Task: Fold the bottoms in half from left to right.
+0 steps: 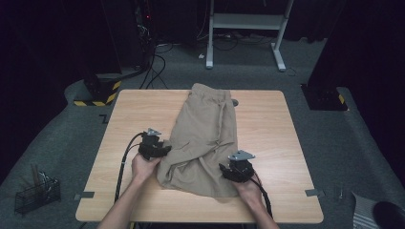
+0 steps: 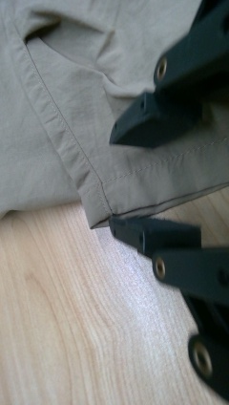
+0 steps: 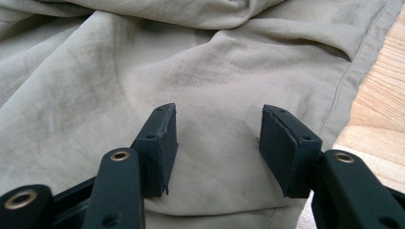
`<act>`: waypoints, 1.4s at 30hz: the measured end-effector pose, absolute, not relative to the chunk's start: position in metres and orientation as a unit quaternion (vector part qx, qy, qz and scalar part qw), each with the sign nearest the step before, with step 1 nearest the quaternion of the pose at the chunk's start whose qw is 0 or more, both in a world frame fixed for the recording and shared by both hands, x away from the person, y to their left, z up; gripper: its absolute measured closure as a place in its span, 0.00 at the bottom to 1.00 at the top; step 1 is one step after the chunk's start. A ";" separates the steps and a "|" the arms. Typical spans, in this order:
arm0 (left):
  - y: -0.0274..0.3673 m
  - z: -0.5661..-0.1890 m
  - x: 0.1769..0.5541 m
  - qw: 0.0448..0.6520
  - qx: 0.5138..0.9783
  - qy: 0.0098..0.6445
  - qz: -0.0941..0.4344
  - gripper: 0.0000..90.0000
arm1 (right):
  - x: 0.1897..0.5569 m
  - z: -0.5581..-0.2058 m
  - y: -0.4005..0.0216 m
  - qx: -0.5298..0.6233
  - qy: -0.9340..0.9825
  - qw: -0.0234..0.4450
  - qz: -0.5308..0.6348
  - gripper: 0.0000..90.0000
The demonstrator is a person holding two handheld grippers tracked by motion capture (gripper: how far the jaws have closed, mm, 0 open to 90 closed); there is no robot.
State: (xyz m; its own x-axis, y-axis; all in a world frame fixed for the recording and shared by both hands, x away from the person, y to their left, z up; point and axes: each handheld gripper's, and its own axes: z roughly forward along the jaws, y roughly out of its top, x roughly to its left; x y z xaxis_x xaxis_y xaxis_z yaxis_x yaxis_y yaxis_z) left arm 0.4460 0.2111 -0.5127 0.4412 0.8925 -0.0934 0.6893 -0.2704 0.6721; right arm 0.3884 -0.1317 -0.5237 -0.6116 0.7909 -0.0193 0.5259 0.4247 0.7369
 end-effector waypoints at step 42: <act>0.092 -0.492 0.384 0.430 0.855 0.289 0.031 0.99 | 0.387 -0.521 -0.142 0.412 0.821 0.178 0.352 0.53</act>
